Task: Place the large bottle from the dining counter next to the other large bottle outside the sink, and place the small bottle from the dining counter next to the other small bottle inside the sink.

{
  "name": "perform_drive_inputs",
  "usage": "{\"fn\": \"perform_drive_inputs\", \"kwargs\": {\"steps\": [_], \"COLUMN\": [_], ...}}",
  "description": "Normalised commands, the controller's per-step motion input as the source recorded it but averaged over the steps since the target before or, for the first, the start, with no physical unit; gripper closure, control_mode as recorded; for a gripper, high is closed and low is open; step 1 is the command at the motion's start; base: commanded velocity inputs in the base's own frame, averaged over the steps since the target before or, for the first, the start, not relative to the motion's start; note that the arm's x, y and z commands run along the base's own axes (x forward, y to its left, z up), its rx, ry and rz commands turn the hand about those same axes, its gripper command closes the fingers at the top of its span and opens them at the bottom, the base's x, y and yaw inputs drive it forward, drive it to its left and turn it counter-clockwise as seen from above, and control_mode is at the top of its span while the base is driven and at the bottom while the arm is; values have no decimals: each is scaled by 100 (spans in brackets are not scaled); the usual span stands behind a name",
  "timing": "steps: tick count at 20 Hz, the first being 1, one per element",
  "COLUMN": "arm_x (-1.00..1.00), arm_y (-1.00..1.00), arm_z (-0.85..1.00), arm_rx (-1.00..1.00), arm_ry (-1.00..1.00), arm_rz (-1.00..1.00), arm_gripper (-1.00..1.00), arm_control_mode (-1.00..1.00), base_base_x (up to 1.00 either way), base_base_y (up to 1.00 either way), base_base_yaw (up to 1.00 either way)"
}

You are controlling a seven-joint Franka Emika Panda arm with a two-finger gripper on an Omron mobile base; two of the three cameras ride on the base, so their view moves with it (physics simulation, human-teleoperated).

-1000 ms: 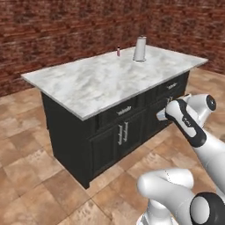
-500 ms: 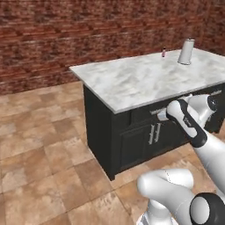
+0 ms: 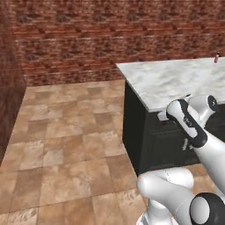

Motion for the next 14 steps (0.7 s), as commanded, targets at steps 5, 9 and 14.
{"fn": "perform_drive_inputs", "kwargs": {"steps": [5, 9, 14], "arm_x": [0, 0, 0], "arm_y": [0, 0, 0], "arm_z": [0, 0, 0], "arm_rx": [0, 0, 0], "arm_ry": [0, 0, 0], "arm_rz": [0, 0, 0], "arm_gripper": [-100, -100, -100], "arm_control_mode": [100, 100, 100], "base_base_x": [0, 0, 2], "base_base_y": [21, 23, 27], "base_base_yaw": [47, 46, 42]}}
